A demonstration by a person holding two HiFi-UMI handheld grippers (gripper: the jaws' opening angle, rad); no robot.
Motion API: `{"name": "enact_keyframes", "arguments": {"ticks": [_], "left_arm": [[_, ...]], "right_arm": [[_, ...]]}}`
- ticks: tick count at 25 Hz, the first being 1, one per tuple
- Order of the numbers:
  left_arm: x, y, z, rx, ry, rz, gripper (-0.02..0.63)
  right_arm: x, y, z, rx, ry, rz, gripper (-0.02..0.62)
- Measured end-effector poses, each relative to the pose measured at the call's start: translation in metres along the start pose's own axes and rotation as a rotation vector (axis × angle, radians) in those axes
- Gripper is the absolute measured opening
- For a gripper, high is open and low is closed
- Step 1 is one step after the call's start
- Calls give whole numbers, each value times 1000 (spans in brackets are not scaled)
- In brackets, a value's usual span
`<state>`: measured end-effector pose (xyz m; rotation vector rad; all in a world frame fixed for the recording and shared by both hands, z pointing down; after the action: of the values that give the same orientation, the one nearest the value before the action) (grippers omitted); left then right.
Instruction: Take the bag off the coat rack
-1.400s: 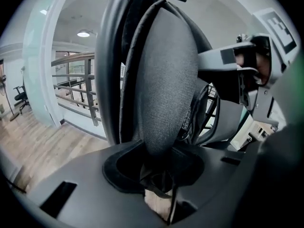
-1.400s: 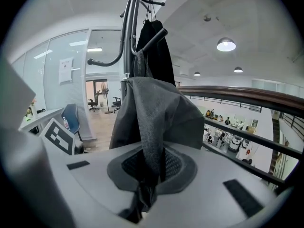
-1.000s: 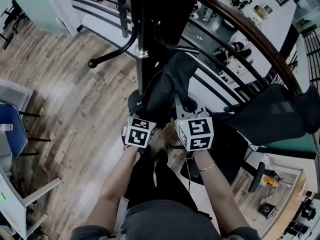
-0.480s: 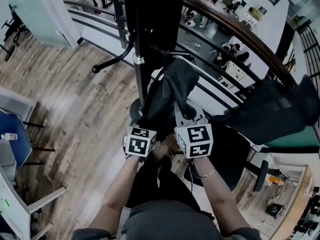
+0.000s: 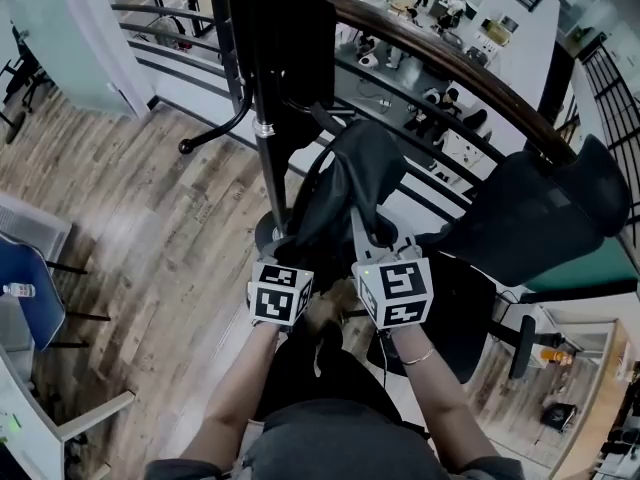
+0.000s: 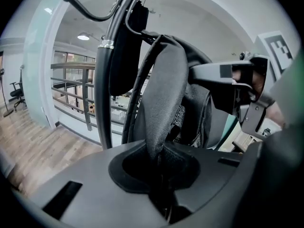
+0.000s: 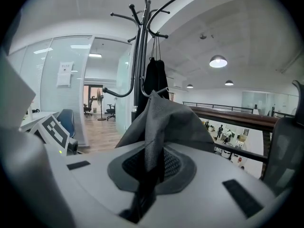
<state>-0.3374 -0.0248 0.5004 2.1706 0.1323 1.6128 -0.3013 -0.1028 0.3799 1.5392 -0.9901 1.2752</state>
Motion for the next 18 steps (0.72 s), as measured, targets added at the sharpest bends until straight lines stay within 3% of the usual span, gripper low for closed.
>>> {"name": "enact_keyframes", "arguments": {"ticks": [18], "left_arm": [[-50, 2, 55, 154, 81, 79, 51]], "right_arm": [[-46, -52, 36, 166, -8, 84, 14]]}}
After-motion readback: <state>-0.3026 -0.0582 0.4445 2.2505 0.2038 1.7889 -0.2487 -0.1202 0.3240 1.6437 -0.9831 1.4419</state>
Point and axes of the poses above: the fingertips, and each gripper's own axes: y forward along the fingers, z to its right, x out of its underside, the point moved 1 cm from there along -y, backward along the fingers, and after that the axes turned 11 degrees about z, right-handed, at the moved point
